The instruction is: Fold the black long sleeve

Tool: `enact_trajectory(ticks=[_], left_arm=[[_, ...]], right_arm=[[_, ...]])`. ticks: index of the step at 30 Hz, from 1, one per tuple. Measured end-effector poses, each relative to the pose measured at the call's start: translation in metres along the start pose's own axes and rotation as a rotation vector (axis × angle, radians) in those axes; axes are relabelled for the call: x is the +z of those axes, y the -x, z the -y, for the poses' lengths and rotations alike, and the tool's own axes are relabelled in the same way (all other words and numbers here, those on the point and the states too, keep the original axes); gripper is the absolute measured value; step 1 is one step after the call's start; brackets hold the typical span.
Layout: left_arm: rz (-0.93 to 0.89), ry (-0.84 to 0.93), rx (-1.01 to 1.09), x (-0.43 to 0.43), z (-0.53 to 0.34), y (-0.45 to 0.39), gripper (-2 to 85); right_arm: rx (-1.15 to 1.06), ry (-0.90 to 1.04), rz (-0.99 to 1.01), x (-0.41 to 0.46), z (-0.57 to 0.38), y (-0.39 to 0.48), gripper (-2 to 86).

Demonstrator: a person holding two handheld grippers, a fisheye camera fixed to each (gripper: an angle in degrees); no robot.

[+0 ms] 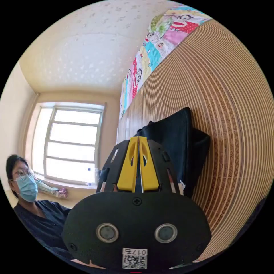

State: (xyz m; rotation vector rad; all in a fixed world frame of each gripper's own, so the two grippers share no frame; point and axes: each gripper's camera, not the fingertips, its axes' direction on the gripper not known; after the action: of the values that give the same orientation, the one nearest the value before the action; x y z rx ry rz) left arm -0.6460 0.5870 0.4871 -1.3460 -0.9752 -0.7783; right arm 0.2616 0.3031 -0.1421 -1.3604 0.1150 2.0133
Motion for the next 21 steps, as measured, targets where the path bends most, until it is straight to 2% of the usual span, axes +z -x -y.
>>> enact_trajectory(ticks=[1, 4, 6, 8, 11, 13, 15, 17, 21], left_arm=[[0.07, 0.024, -0.016, -0.012, -0.019, 0.006, 12.7], [0.18, 0.121, -0.114, -0.023, -0.068, 0.034, 15.6], [0.163, 0.162, -0.174, -0.019, -0.095, 0.049, 15.7], [0.057, 0.182, -0.241, -0.005, -0.124, 0.061, 13.9], [0.041, 0.137, -0.353, 0.013, -0.144, 0.058, 9.9], [0.022, 0.1, -0.347, 0.018, -0.144, 0.041, 7.3], [-0.069, 0.05, -0.251, 0.02, -0.138, 0.005, 5.9], [-0.163, 0.053, -0.033, 0.032, -0.132, -0.072, 5.3], [-0.174, 0.245, 0.398, 0.089, -0.16, -0.21, 5.2]], right_arm=[[-0.035, 0.033, -0.064, 0.012, -0.013, 0.012, 0.4], [-0.036, 0.065, -0.056, 0.031, -0.035, 0.015, 0.4], [0.029, 0.076, 0.001, 0.045, -0.05, 0.0, 0.3], [0.082, 0.055, 0.02, 0.051, -0.06, -0.013, 0.3], [0.133, 0.022, 0.035, 0.054, -0.073, -0.027, 0.2], [0.138, 0.014, 0.03, 0.054, -0.078, -0.029, 0.3], [0.119, 0.02, -0.011, 0.05, -0.085, -0.027, 0.3], [0.117, 0.029, -0.051, 0.046, -0.091, -0.029, 0.4], [0.143, -0.006, -0.047, 0.025, -0.112, -0.044, 0.5]])
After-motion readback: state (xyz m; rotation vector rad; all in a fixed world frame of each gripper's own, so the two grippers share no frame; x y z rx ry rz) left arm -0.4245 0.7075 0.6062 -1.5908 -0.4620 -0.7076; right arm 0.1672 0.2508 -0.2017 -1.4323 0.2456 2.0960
